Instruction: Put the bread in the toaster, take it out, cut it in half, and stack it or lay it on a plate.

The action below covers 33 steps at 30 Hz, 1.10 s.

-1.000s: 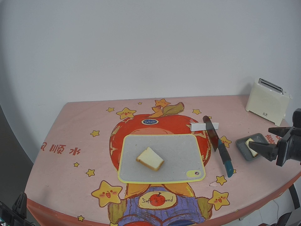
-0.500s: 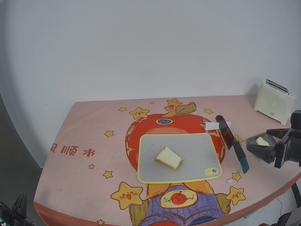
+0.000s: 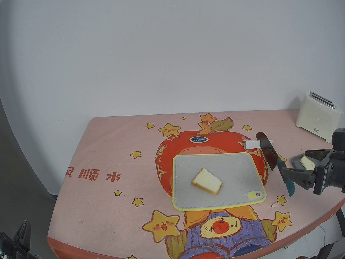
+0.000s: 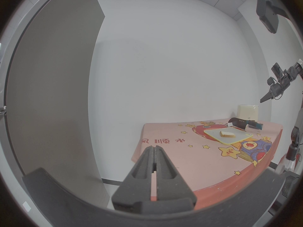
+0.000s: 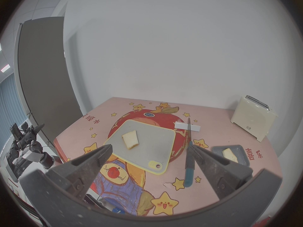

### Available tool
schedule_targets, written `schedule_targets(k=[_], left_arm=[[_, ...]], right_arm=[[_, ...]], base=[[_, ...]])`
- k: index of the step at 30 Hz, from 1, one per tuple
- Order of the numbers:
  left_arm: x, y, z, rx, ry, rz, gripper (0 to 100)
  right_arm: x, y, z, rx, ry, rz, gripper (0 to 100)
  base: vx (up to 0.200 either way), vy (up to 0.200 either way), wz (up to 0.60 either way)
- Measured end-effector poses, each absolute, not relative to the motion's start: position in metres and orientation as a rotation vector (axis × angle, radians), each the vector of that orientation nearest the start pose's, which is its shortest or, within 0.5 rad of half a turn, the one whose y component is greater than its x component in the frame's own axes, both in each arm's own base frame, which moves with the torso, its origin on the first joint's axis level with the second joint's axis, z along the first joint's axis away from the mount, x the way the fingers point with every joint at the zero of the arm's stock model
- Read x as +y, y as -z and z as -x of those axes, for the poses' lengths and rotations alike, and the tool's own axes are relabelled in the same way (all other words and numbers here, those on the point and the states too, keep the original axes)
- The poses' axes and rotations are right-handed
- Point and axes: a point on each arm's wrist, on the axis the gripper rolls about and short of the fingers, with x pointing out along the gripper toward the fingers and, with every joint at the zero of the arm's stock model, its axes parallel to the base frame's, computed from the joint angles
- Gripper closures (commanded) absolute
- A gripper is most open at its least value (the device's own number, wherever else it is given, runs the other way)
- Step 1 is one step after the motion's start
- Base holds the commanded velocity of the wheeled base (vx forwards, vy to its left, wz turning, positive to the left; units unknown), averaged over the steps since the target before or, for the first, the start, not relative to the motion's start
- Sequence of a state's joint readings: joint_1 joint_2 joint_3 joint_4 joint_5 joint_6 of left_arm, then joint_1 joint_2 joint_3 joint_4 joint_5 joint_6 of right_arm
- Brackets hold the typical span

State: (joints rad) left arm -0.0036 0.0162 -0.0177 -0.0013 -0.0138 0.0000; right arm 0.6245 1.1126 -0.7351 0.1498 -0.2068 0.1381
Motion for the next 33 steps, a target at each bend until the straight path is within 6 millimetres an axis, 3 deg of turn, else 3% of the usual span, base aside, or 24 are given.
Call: schedule_targets(k=[10, 16, 24, 33], left_arm=[[0.0, -0.081, 0.023, -0.002, -0.006, 0.001, 100], [0.0, -0.081, 0.023, -0.002, -0.008, 0.0, 100], [0.0, -0.081, 0.023, -0.003, -0.009, 0.001, 100], [0.0, -0.081, 0.023, -0.003, -0.009, 0.0, 100]], right_arm=[[0.086, -0.218, -0.126, 0.513, -0.378, 0.079, 0], [0.092, -0.208, -0.133, 0.513, -0.382, 0.082, 0], [0.096, -0.199, -0.137, 0.541, -0.385, 0.097, 0], [0.105, -0.188, -0.139, 0.599, -0.408, 0.101, 0]], base=[[0.0, 0.0, 0.0], [0.0, 0.2, 0.0], [0.0, 0.0, 0.0], [0.0, 0.156, 0.0]])
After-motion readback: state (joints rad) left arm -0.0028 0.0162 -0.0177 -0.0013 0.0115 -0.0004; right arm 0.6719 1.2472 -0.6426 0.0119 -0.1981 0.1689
